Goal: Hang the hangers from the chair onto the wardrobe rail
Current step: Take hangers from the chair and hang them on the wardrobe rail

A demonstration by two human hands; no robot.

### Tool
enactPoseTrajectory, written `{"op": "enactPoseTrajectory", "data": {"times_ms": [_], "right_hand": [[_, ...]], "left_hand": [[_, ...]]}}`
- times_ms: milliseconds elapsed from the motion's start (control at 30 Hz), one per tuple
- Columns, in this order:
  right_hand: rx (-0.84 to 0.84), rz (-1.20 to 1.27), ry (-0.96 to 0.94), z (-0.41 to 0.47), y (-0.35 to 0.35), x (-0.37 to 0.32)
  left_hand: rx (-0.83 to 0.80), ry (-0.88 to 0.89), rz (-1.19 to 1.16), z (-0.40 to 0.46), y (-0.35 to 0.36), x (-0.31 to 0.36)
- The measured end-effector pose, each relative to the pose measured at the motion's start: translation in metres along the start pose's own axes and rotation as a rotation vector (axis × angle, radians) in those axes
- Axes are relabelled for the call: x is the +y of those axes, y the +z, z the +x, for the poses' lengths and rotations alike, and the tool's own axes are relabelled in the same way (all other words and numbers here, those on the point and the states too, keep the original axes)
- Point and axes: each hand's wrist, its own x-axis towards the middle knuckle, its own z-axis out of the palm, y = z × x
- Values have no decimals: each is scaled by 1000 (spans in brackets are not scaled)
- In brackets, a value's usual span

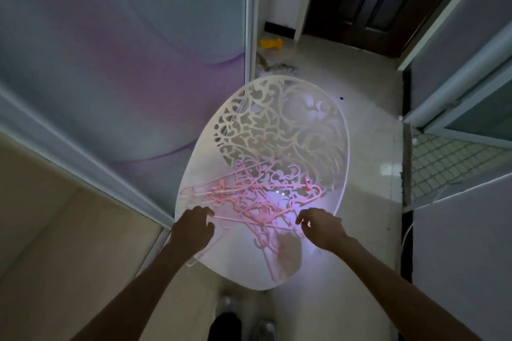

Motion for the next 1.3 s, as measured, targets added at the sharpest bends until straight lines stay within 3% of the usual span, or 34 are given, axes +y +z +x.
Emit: {"op": "enactPoseTrajectory", "data": {"times_ms": [133,267,400,600,733,933,1133,1300], "right_hand": [[-20,-73,-48,60,41,6],[-20,-312,-109,116,74,16],[-109,-528,-108,161,99,21],[-138,-566,-162,197,104,18],[-129,-460,-236,202,93,27],[-135,-286,-236,194,76,34],[-143,-279,-236,165,49,35],[-139,-299,-248,121,19,28]], "left_hand": [[19,10,33,57,38,-15],[150,115,96,118,70,-31],[-14,40,296,166,85,-37],[-130,-100,295,203,86,-52],[-20,-103,231,216,73,-62],[190,45,181,205,61,-69],[203,-40,135,155,44,-75],[177,-244,-91,89,16,-69]]}}
